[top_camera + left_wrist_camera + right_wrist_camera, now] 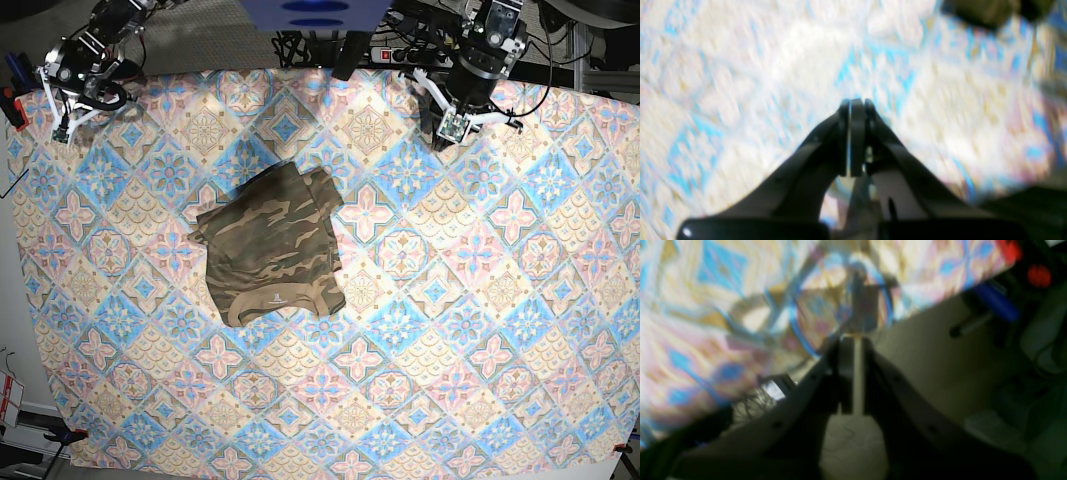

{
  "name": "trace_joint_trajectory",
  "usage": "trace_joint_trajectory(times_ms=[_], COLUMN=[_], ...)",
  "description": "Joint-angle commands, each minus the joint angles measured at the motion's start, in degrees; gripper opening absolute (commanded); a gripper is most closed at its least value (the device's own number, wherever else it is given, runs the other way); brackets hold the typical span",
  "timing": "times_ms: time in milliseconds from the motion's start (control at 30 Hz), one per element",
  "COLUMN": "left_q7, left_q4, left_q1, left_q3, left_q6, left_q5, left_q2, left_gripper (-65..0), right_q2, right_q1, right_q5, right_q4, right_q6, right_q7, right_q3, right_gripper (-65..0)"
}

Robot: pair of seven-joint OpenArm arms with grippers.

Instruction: Fold the T-shirt properly

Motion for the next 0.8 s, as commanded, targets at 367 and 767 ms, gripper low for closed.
trace_joint_trajectory(times_ms=[367,767], left_q7=[-0.7,-1.1], left_q4=[0.8,-13.0], left_q1=[15.3,15.2], left_q3=[-0.1,-0.2], left_q6=[0.7,0.7], left_q5=[0.0,-0.1], left_q2=[0.1,1.5], left_gripper=[-65.0,-65.0], right_q2=[0.5,0.5], right_q1=[-8.6,-8.5], right_q5=[-0.2,-0.8], right_q4=[-0.7,-14.8], right_q6=[0.0,0.1], right_q7=[0.8,10.1], right_q3=[0.0,-0.2], right_gripper=[-61.6,-61.6])
